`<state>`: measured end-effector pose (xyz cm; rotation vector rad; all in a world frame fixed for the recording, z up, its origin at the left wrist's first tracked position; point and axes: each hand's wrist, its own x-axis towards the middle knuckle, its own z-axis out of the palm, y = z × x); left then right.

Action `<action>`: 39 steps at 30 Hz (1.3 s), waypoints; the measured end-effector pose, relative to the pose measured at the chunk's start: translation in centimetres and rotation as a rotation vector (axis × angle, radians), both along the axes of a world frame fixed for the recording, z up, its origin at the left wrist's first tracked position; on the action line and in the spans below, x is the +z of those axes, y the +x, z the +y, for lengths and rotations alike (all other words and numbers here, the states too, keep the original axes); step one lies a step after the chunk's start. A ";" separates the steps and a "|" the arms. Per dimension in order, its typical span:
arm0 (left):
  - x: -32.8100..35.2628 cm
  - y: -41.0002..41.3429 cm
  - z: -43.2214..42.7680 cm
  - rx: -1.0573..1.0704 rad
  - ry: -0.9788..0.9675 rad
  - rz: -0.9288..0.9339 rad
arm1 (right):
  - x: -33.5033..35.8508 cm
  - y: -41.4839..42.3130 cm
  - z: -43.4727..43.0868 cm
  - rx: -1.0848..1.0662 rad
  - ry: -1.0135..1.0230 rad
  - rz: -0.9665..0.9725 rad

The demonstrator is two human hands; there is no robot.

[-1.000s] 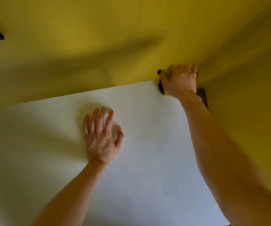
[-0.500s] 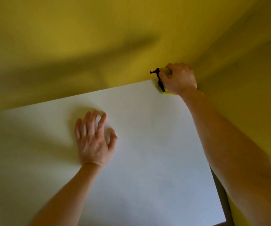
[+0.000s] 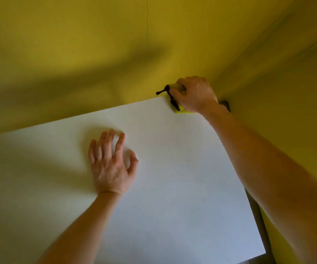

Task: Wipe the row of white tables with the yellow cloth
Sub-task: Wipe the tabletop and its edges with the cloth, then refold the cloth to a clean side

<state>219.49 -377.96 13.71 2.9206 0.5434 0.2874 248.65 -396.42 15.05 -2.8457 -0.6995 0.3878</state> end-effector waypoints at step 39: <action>17.1 -23.0 3.7 -0.400 -0.720 0.177 | 15.1 -41.3 1.9 -0.672 0.661 0.894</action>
